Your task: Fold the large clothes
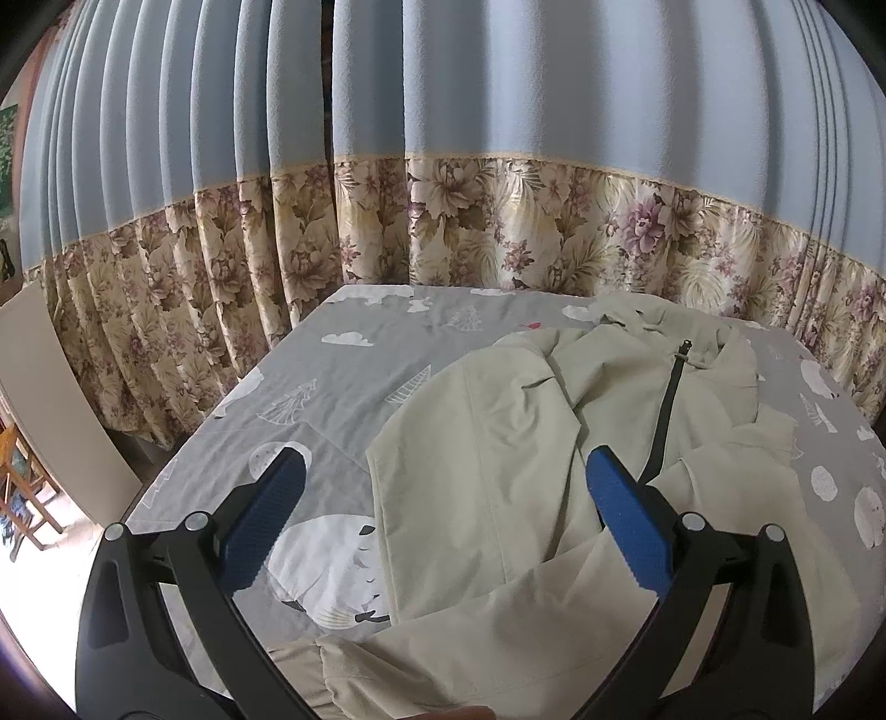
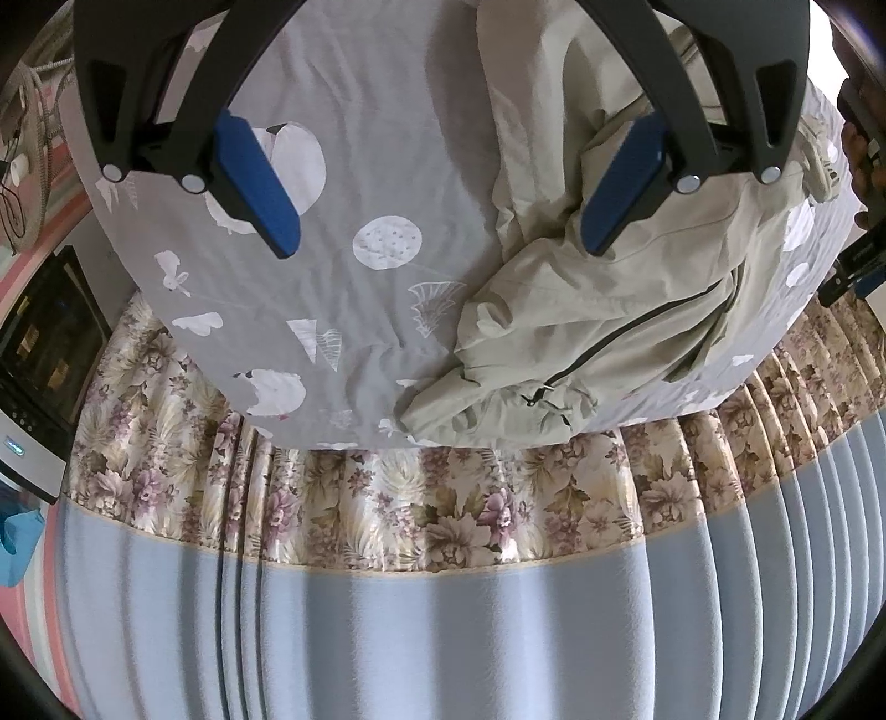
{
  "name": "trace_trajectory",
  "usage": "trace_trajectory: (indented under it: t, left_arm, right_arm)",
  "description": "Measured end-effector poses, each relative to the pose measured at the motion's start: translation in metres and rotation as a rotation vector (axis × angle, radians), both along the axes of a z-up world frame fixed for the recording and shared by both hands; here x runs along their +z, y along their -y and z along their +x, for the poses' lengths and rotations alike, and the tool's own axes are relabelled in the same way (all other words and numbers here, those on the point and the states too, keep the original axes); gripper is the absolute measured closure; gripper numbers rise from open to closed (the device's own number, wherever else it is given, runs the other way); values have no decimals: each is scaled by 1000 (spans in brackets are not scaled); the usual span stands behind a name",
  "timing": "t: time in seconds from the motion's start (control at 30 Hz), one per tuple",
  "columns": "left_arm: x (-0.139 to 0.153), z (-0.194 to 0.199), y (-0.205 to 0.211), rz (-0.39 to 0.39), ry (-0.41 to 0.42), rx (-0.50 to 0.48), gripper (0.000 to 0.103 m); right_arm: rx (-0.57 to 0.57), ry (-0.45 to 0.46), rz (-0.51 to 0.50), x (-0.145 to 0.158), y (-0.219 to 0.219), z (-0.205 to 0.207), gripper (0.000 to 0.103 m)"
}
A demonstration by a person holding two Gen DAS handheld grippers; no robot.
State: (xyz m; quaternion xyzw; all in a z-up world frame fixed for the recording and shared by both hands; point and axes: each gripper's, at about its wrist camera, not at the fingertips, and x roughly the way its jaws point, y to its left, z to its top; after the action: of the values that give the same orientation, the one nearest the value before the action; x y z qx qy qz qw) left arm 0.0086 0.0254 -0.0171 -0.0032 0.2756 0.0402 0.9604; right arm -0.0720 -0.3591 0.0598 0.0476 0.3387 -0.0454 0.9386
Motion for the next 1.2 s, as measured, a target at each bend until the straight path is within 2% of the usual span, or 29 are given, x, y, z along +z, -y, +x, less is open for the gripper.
trace_trajectory:
  t: [1.2]
  left_arm:
    - [-3, 0, -12, 3, 4, 15, 3]
  right_arm:
    - [17, 5, 0, 1, -2, 0, 2]
